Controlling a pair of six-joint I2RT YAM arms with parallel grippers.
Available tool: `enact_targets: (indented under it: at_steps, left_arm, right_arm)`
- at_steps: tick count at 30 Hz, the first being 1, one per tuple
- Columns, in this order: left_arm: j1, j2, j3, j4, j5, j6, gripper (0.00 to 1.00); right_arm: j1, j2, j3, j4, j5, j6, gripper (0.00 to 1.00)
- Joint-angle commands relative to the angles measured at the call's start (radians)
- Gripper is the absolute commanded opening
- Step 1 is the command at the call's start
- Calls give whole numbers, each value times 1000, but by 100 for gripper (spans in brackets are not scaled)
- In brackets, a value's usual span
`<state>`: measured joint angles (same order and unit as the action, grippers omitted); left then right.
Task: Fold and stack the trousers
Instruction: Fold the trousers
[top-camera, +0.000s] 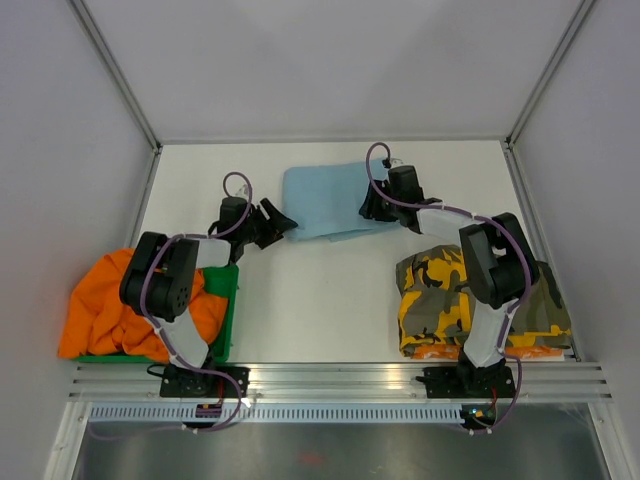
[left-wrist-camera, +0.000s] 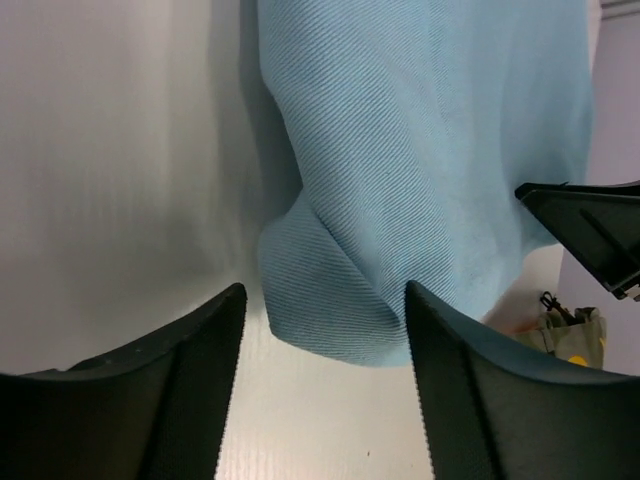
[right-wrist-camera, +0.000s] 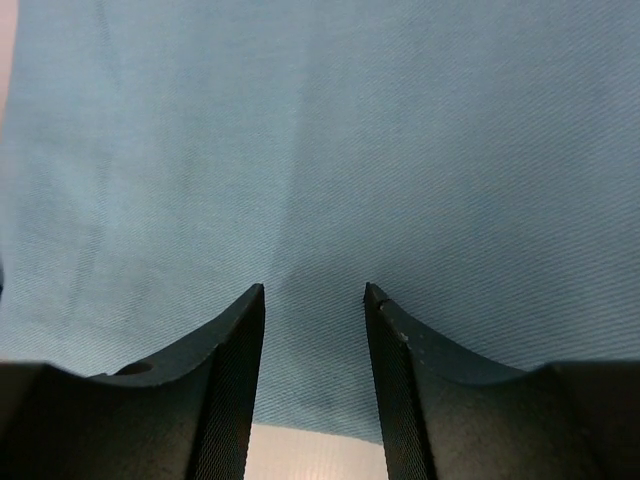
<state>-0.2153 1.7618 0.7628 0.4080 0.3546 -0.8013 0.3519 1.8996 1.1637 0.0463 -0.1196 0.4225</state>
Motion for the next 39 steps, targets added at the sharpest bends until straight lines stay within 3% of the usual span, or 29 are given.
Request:
enact_targets:
  at_steps: [1,5,7,11,14,17,26,28,33,39]
  left_arm:
    - [1,24,-33,247,40,-104,67]
    - [-1,24,-66,275,27,-130,42]
    - [-1,16,-97,287,20,-144,34]
    - [-2,-16,-148,301,-6,-177,20]
    - [-1,-56,-175,276,-35,-203,13]
    - [-2,-87,-178,227,-52,-219,10]
    - [-12,-209,-163,-24,-138,-332,2]
    - [-16,-251,-161,-102,-178,-378,2]
    - [-32,-410,-174,-357,-284,-460,2]
    - [-94,-518,-215,-524,-384,-594,2]
  right_arm:
    - [4,4,4,67,-95,15,51]
    - [18,-19,60,109,-152,13,52]
    - [53,2,152,103,-178,-5,60]
    - [142,175,408,-40,-141,-74,64]
    - [203,300,574,-97,-88,-59,66]
    - [246,396,675,-118,-63,-42,76]
    - [340,596,852,-192,38,-59,73]
    - [348,627,884,-213,87,-44,65]
    - [348,719,1010,-295,164,-15,32]
    - [349,710,1001,-257,251,47,9]
